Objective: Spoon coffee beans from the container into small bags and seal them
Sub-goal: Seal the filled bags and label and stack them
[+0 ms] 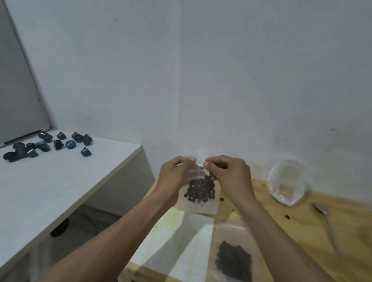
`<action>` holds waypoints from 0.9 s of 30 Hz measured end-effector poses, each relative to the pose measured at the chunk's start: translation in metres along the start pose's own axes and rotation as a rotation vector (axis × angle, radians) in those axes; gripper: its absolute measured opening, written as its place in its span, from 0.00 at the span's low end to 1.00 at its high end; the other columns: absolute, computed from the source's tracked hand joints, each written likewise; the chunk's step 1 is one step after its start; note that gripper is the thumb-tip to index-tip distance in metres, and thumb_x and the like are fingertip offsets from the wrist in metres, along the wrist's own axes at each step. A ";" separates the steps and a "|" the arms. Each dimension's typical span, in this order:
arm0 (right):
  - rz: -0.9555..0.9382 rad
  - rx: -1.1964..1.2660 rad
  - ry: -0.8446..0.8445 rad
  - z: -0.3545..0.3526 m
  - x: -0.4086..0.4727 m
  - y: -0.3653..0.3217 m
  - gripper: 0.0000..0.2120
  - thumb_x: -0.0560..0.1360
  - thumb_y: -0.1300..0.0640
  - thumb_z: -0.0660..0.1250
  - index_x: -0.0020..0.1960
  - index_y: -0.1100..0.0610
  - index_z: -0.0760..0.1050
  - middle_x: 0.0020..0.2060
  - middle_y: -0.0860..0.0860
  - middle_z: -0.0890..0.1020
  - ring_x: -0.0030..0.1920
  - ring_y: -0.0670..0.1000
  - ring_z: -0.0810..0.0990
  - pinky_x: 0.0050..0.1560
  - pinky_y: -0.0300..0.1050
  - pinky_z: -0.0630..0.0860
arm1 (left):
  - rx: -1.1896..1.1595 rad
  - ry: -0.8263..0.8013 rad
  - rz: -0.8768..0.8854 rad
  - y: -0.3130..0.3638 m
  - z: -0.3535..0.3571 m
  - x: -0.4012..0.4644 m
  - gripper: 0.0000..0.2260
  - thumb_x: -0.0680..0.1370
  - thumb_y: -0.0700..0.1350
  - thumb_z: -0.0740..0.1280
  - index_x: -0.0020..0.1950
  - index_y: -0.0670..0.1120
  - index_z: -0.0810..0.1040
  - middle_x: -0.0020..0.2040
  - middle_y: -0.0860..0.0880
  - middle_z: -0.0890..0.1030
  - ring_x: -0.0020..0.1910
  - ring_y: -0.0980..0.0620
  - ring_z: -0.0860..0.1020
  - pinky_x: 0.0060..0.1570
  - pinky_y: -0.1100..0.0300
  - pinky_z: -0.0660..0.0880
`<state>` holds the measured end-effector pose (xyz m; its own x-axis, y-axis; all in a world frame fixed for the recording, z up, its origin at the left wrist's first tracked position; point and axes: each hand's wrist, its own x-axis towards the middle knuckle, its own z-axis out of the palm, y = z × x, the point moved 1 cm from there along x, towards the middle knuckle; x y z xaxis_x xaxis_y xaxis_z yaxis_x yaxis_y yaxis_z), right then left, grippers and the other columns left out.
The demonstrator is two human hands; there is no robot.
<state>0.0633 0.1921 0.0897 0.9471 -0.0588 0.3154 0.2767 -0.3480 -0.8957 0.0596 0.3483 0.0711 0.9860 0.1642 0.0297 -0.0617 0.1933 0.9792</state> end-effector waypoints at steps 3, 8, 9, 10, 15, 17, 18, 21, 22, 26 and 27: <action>-0.001 -0.001 0.022 -0.006 0.000 0.003 0.02 0.74 0.56 0.76 0.45 0.50 0.88 0.36 0.40 0.86 0.39 0.40 0.85 0.51 0.46 0.84 | -0.009 -0.010 -0.001 0.000 0.010 0.001 0.11 0.80 0.43 0.72 0.53 0.34 0.83 0.47 0.39 0.87 0.45 0.45 0.88 0.49 0.55 0.83; -0.012 -0.062 0.068 -0.009 0.001 0.008 0.03 0.74 0.57 0.76 0.47 0.52 0.88 0.38 0.40 0.86 0.40 0.40 0.85 0.51 0.46 0.83 | 0.026 -0.039 0.001 -0.001 0.018 0.000 0.07 0.78 0.41 0.73 0.51 0.37 0.85 0.46 0.41 0.88 0.45 0.46 0.87 0.46 0.60 0.81; -0.013 -0.072 0.072 -0.009 0.002 0.010 0.03 0.74 0.57 0.76 0.47 0.52 0.88 0.38 0.40 0.86 0.41 0.40 0.85 0.51 0.47 0.83 | 0.036 -0.031 0.004 -0.002 0.019 0.000 0.07 0.78 0.39 0.73 0.51 0.36 0.85 0.46 0.40 0.88 0.45 0.46 0.87 0.46 0.60 0.81; -0.010 -0.076 0.075 -0.009 0.003 0.012 0.03 0.74 0.57 0.76 0.47 0.52 0.88 0.38 0.41 0.86 0.41 0.41 0.84 0.51 0.47 0.83 | 0.038 -0.023 0.004 -0.003 0.019 0.001 0.06 0.78 0.38 0.73 0.50 0.35 0.85 0.46 0.38 0.87 0.44 0.45 0.87 0.46 0.59 0.82; -0.006 -0.135 0.216 -0.006 -0.006 0.021 0.22 0.72 0.46 0.77 0.63 0.50 0.76 0.53 0.44 0.78 0.50 0.44 0.78 0.50 0.40 0.77 | 0.025 -0.004 -0.004 -0.006 0.024 0.001 0.07 0.79 0.38 0.72 0.51 0.34 0.84 0.48 0.38 0.87 0.43 0.46 0.87 0.42 0.58 0.83; 0.069 -0.038 0.198 -0.007 -0.007 0.026 0.29 0.71 0.43 0.77 0.68 0.47 0.70 0.56 0.43 0.75 0.53 0.43 0.76 0.48 0.35 0.72 | 0.039 -0.013 0.003 -0.006 0.026 0.000 0.08 0.79 0.39 0.72 0.51 0.33 0.83 0.48 0.39 0.87 0.42 0.50 0.87 0.39 0.64 0.81; 0.124 0.058 0.157 -0.007 -0.006 0.027 0.30 0.71 0.43 0.78 0.68 0.46 0.69 0.55 0.42 0.76 0.53 0.42 0.77 0.49 0.33 0.72 | 0.046 -0.021 0.008 -0.007 0.027 -0.001 0.09 0.79 0.40 0.72 0.50 0.32 0.83 0.47 0.40 0.87 0.42 0.52 0.87 0.38 0.65 0.80; 0.215 0.275 0.101 -0.007 0.000 0.036 0.33 0.70 0.46 0.79 0.71 0.47 0.70 0.54 0.45 0.84 0.56 0.46 0.82 0.61 0.45 0.78 | 0.052 -0.049 0.013 -0.009 0.029 0.001 0.09 0.79 0.40 0.72 0.49 0.34 0.83 0.44 0.42 0.86 0.42 0.50 0.87 0.41 0.62 0.80; 0.219 0.304 0.098 -0.008 0.001 0.036 0.32 0.71 0.49 0.79 0.71 0.47 0.70 0.52 0.46 0.86 0.55 0.46 0.84 0.62 0.46 0.78 | 0.064 -0.052 0.015 -0.010 0.029 0.001 0.07 0.79 0.41 0.72 0.49 0.36 0.84 0.43 0.42 0.87 0.42 0.50 0.87 0.44 0.60 0.80; 0.199 0.275 0.099 -0.008 -0.001 0.036 0.29 0.73 0.52 0.78 0.68 0.43 0.66 0.46 0.46 0.86 0.51 0.46 0.84 0.57 0.43 0.77 | 0.097 -0.028 0.035 -0.014 0.028 0.001 0.10 0.79 0.40 0.72 0.50 0.31 0.82 0.41 0.40 0.87 0.39 0.52 0.86 0.50 0.58 0.78; 0.185 0.247 0.089 -0.008 -0.002 0.036 0.28 0.75 0.53 0.76 0.68 0.43 0.64 0.44 0.46 0.85 0.49 0.43 0.83 0.53 0.39 0.76 | 0.104 -0.023 0.043 -0.015 0.029 0.000 0.13 0.79 0.40 0.72 0.50 0.28 0.80 0.42 0.39 0.86 0.37 0.53 0.85 0.50 0.58 0.77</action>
<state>0.0696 0.1722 0.0591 0.9700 -0.1857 0.1567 0.1426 -0.0870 -0.9859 0.0650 0.3175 0.0626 0.9862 0.1477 0.0754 -0.0886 0.0850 0.9924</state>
